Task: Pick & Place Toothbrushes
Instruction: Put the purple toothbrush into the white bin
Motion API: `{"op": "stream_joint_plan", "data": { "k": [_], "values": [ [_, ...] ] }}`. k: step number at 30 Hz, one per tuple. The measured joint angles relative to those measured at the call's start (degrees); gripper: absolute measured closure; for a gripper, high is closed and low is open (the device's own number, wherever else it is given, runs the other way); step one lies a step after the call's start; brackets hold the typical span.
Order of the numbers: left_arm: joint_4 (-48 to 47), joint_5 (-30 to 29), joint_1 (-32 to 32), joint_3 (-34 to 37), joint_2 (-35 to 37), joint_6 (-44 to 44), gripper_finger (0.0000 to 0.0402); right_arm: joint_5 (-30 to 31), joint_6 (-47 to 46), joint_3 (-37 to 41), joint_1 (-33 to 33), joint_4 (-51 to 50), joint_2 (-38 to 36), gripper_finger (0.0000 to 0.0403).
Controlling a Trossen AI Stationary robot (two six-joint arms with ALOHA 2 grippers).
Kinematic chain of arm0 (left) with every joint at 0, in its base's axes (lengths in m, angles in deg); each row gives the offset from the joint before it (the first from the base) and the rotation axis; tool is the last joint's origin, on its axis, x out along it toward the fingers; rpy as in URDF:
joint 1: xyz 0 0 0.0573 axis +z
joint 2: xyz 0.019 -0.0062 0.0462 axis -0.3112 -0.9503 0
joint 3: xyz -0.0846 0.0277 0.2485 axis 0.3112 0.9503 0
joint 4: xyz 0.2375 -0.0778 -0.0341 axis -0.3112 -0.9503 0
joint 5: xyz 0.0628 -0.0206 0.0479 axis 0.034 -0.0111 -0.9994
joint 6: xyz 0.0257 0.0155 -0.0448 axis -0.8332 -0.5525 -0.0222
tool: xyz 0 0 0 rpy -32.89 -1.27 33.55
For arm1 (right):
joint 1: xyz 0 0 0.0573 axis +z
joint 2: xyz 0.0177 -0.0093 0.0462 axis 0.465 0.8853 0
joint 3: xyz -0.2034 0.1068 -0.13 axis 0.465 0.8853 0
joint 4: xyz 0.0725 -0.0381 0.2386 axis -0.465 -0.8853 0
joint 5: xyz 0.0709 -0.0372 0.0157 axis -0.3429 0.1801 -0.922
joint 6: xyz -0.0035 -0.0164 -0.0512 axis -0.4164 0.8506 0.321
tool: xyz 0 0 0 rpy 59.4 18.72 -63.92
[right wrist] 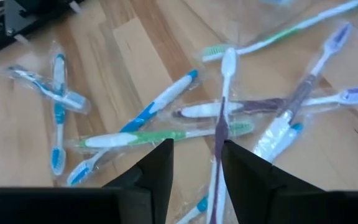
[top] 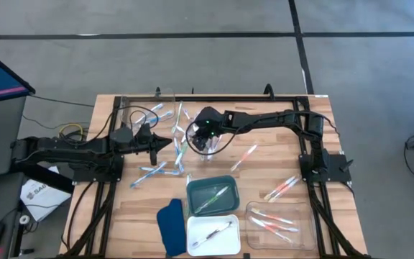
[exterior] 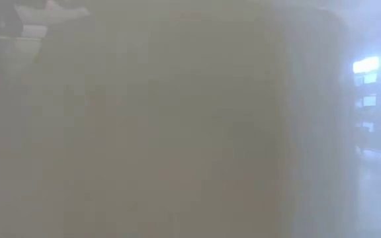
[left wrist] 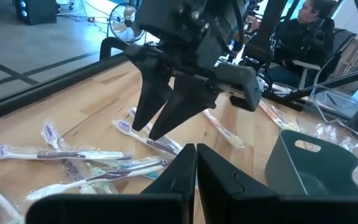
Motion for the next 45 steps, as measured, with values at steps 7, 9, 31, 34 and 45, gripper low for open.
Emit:
{"op": "stream_joint_plan", "data": {
  "k": [7,9,31,34,45],
  "values": [
    [0.2,0.0,0.0,0.0,0.0,0.0,0.0394,0.0,0.1,0.0,0.0,-1.0,0.0,0.0274],
    [0.2,0.0,0.0,0.0,0.0,0.0,0.0394,0.0,0.4,0.0,0.1,-0.7,0.9,0.0274],
    [1.0,0.2,-2.5,-0.1,0.0,-0.5,0.0394,3.3,3.1,-12.3,0.9,-11.1,13.1,0.0274],
    [1.1,0.2,-2.6,-0.1,0.0,-0.4,0.0394,3.6,3.5,-12.3,0.7,-11.2,13.1,0.0274],
    [1.5,0.2,-2.6,-0.1,0.0,-0.3,0.0394,3.6,3.4,-12.3,0.7,-12.9,13.1,0.0277]
  ]
}}
